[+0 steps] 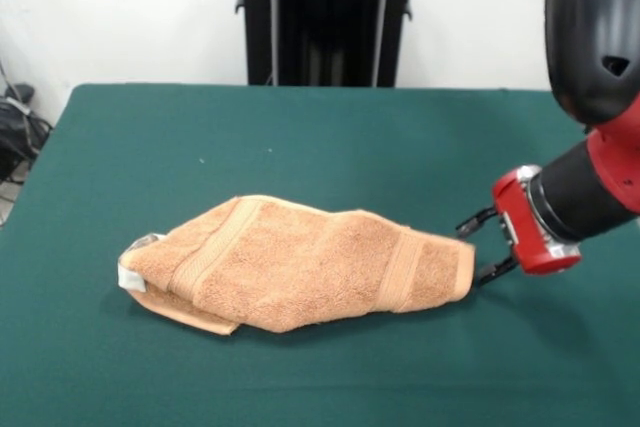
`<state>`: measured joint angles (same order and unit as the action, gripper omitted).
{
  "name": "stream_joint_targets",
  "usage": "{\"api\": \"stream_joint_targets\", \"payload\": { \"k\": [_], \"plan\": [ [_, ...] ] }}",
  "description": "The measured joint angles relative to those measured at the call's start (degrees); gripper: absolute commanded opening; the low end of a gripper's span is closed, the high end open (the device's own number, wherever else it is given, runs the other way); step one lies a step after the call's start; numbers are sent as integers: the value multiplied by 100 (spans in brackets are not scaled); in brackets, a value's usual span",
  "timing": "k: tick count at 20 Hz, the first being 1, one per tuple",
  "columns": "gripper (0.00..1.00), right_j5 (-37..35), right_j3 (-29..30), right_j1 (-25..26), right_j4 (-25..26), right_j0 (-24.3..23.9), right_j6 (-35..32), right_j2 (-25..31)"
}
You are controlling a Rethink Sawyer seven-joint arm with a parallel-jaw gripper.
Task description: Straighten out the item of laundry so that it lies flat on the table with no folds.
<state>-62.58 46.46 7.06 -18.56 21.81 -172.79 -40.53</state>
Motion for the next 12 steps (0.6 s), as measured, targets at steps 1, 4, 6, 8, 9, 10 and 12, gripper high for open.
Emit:
{"api": "stream_joint_targets", "payload": {
  "k": [1,4,6,8,9,10,12],
  "plan": [
    [100,-6,-49,19,0,1,0,1],
    [100,-12,-119,50,0,3,0,1],
    [100,-12,-119,48,0,2,0,1],
    [100,-12,-118,44,0,1,0,1],
    [100,-12,-116,39,0,-1,0,1],
    [100,-12,-116,35,0,-2,0,1],
    [100,-12,-112,14,0,-9,0,1]
  ]
}}
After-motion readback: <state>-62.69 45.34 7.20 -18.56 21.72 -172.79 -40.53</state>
